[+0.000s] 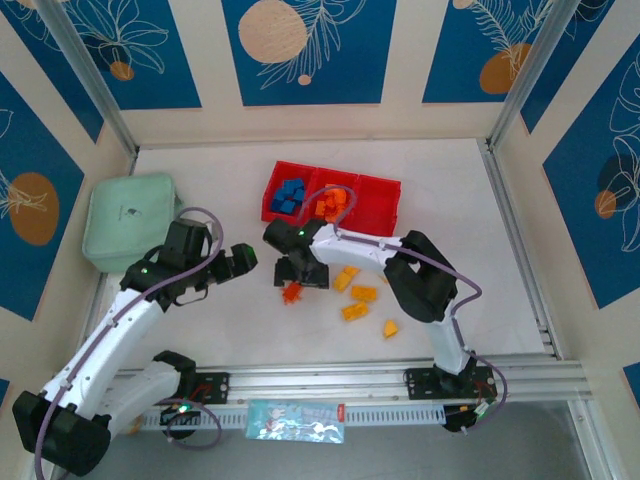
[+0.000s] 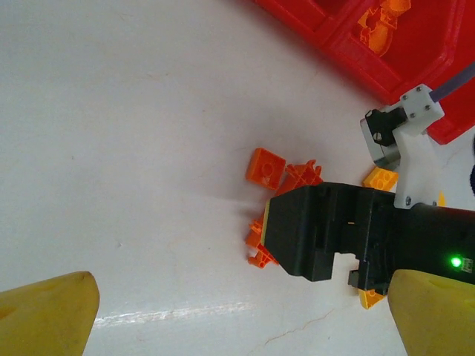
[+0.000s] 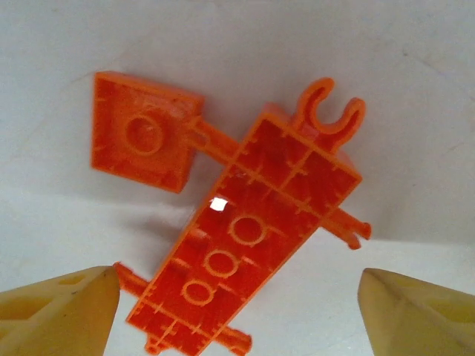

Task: Sort the legos into containers by color
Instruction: Pick up the lego from the center of the table.

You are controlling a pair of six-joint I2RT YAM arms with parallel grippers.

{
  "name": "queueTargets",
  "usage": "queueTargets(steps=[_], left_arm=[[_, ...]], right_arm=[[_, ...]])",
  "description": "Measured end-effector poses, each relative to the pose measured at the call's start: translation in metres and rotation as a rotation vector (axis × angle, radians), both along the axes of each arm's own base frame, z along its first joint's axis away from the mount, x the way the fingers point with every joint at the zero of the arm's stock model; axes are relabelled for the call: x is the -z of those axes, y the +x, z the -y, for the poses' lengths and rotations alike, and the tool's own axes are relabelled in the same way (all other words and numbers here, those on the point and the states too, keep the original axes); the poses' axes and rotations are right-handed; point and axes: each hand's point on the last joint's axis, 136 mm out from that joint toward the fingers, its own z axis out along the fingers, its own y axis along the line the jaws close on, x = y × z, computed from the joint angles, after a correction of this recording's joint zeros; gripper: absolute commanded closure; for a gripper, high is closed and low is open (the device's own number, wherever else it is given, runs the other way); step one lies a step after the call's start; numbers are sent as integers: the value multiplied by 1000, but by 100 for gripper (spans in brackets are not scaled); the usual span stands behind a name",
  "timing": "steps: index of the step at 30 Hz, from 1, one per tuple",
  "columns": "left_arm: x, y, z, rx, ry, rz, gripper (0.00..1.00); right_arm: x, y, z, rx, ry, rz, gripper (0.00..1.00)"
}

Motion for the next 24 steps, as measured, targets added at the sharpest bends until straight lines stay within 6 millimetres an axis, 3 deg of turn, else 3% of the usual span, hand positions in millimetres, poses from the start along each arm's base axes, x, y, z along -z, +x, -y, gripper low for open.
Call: queueTargets(steps=[8,12,15,24], left_arm=[[1,0,0,-2,2,-4,1],[2,1,0,-2,3,-8,1],[3,1,0,-2,3,-9,1],[3,1,-1,-3,4,-10,1]], right_arm=[[12,-4,9,64,-29,-13,24],[23,-12,23,81,-67,-31,32],[19,-13,25,87,-55,-21,40],[19,-8,32,74,-61,-20,45]])
